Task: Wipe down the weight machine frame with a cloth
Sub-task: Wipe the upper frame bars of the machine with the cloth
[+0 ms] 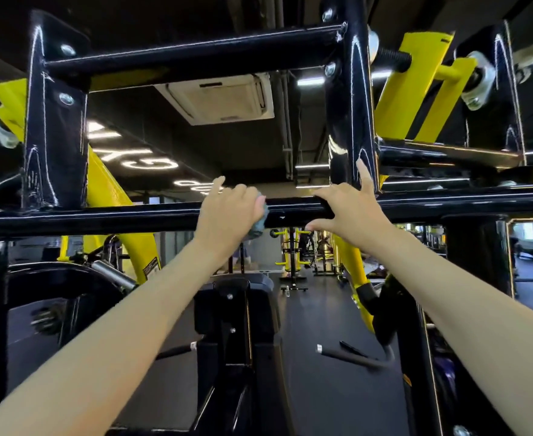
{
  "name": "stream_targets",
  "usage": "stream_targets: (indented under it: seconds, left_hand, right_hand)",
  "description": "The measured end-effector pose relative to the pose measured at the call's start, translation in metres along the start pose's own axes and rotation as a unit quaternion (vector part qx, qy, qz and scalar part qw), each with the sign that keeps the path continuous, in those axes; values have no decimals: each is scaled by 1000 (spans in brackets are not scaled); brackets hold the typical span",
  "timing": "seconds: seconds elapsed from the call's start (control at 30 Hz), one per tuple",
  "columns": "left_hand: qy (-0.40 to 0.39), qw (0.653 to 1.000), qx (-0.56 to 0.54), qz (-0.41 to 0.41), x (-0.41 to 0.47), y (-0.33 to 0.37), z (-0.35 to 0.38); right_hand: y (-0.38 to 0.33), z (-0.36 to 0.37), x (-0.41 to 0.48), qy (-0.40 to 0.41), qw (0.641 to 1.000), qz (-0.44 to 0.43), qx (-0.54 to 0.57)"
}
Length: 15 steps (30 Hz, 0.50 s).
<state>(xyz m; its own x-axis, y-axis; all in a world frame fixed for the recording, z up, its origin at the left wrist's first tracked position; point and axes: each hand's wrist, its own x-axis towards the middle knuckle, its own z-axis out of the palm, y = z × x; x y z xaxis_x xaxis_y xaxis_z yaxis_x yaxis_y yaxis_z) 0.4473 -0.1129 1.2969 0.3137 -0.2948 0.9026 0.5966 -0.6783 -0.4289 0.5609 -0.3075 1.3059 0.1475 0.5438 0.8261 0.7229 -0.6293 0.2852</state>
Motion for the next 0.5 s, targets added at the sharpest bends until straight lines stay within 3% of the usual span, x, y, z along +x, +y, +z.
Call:
stream_targets:
  seconds: [0.17,0.3,0.43,0.5]
  left_hand:
    - [134,985,23,-104,2,29,17]
    - [155,985,24,-69,24,57,10]
    - [163,985,48,44,6,7,16]
    - [171,984,57,6,-5,-11,16]
  right_hand:
    - [-3,2,4,0,999,-17,-48]
    - [-2,1,7,0,1000,1,-12]
    - [-2,3,4,5,1000,3,-22]
    - [-3,4,4,3,1000,-3,-22]
